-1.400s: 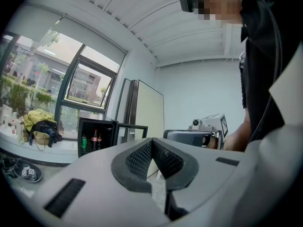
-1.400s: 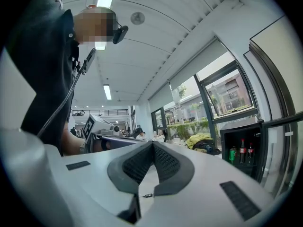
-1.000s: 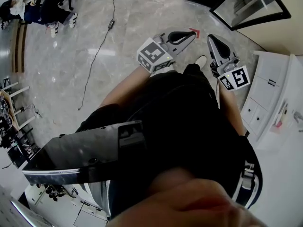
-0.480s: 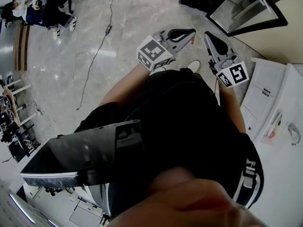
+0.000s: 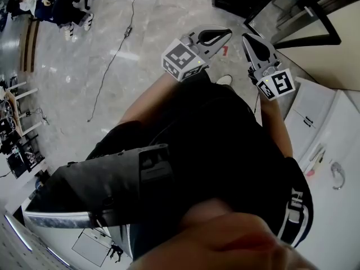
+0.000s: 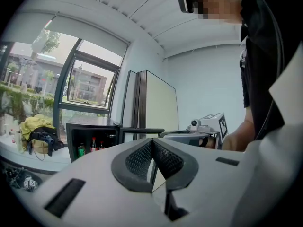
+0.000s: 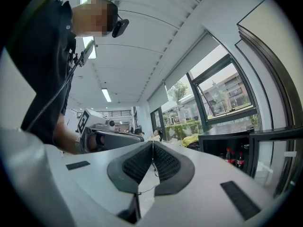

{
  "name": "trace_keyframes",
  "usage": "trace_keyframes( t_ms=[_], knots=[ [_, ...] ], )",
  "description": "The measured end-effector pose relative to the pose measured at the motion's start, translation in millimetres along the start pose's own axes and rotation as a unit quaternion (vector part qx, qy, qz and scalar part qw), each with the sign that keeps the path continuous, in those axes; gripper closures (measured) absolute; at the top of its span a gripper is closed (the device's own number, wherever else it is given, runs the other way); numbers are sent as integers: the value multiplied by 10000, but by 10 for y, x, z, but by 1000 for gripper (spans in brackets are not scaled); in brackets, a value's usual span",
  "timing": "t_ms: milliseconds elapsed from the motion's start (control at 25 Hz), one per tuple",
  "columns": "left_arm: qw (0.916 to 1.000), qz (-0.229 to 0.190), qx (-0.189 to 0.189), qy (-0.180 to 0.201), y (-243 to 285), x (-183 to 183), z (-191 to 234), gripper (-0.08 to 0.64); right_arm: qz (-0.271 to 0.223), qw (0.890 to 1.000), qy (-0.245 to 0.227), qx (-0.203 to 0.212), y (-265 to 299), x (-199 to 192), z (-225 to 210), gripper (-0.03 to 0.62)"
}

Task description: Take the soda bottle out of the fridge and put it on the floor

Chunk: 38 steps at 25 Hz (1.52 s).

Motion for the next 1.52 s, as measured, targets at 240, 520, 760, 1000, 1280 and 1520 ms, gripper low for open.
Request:
trace_keyframes(
  t_ms=[240, 520, 760, 1000, 1280, 1520],
  knots=[
    [9999, 49, 7, -99, 206, -130, 333, 558, 7, 9999, 74, -147, 252, 13, -398, 578],
    [9995, -27, -237, -185, 367, -320, 969, 558, 46, 9984, 20, -564, 828, 69, -845, 578],
    [9992, 26, -385, -91, 570, -574, 1676, 560, 228, 9950, 18, -976, 1315, -32, -1386, 578],
    [9991, 103, -401, -50, 817, -836, 2295, 560, 268, 9901, -117, -1373, 1704, -75, -2011, 577],
    [9985, 473, -20, -269, 1305, -1203, 2715, 558, 275, 9864, -128, -1618, 1871, -193, -2972, 577],
    [9982, 286, 280, -450, 1791, -1753, 2921, 559, 156, 9804, -108, -1960, 1987, -525, -3837, 575]
  ],
)
Point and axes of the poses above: the fingertips, and each gripper's own axes: y forward along the fingers, z to its left, x out of its top, the point moved 1 cm from there along -y, backward along the fingers, and after that the axes turned 13 degrees about y, right-handed, at the moved point
